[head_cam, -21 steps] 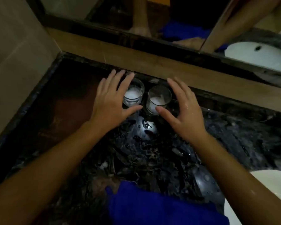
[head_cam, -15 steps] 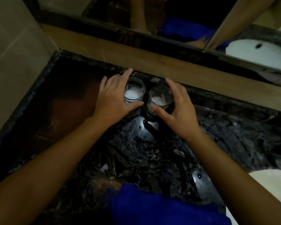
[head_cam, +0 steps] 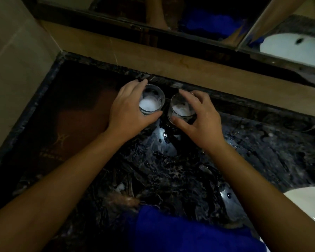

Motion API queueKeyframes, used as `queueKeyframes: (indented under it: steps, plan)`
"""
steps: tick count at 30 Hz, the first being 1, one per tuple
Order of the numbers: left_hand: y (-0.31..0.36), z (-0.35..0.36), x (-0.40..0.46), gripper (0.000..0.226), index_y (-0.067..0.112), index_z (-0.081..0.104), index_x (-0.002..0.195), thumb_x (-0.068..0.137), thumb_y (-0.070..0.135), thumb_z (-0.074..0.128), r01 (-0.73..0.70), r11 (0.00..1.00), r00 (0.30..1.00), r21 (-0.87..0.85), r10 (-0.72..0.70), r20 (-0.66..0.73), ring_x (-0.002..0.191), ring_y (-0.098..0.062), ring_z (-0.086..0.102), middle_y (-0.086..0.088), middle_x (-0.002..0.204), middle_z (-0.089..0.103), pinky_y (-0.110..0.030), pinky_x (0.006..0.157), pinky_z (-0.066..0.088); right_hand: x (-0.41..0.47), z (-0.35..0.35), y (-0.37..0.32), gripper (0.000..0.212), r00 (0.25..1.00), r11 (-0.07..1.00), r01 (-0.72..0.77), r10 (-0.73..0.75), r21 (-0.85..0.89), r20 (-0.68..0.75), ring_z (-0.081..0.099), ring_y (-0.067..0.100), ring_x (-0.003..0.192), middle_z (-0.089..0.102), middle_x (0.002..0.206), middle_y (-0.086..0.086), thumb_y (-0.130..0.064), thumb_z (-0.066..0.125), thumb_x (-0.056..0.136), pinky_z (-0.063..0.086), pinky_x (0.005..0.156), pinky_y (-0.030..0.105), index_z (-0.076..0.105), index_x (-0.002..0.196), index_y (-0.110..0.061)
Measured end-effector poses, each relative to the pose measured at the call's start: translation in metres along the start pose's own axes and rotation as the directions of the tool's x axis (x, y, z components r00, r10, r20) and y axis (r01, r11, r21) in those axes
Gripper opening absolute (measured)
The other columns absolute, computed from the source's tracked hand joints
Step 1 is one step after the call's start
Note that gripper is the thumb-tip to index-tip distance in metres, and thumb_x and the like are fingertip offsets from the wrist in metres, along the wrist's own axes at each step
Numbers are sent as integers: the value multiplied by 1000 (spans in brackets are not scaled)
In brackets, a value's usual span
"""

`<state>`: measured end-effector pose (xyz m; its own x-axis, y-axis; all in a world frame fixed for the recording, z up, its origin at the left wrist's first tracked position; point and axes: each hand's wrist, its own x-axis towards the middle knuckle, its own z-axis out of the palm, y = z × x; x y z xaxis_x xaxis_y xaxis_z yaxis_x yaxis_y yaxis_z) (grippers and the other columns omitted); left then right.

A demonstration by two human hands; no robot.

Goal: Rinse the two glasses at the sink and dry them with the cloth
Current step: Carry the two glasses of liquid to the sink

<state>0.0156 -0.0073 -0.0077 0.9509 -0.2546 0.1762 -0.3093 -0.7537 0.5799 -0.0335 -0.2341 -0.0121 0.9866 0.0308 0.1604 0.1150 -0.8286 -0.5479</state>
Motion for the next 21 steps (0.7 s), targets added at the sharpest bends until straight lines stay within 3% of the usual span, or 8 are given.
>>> queueKeyframes:
  steps: [7,12,21]
  plan:
    - [34,-21,-26,94,13,43,155,80,50,85,18,993,995,-121,-30,-97,130,-12,54,-3,146,52,-21,102,46,-19,-41,-8,73,999,997,3,1,78,-48,58,8,113,51,138,-3,-56,77,82,56,89,32,52,146,-33]
    - [71,-30,-50,93,11,42,155,82,55,78,-32,986,988,-162,6,-155,128,-17,57,-6,144,52,-39,103,52,-60,-96,-13,66,992,993,22,-8,114,-123,57,4,110,57,129,-2,-51,82,80,53,90,27,59,137,-27]
    - [176,-35,-120,94,8,46,152,78,54,81,-95,962,989,-256,62,-135,122,-17,62,-10,139,53,-42,104,54,-171,-203,0,66,988,994,62,-48,87,-147,58,5,100,57,122,-2,-53,81,77,50,86,21,60,134,-26]
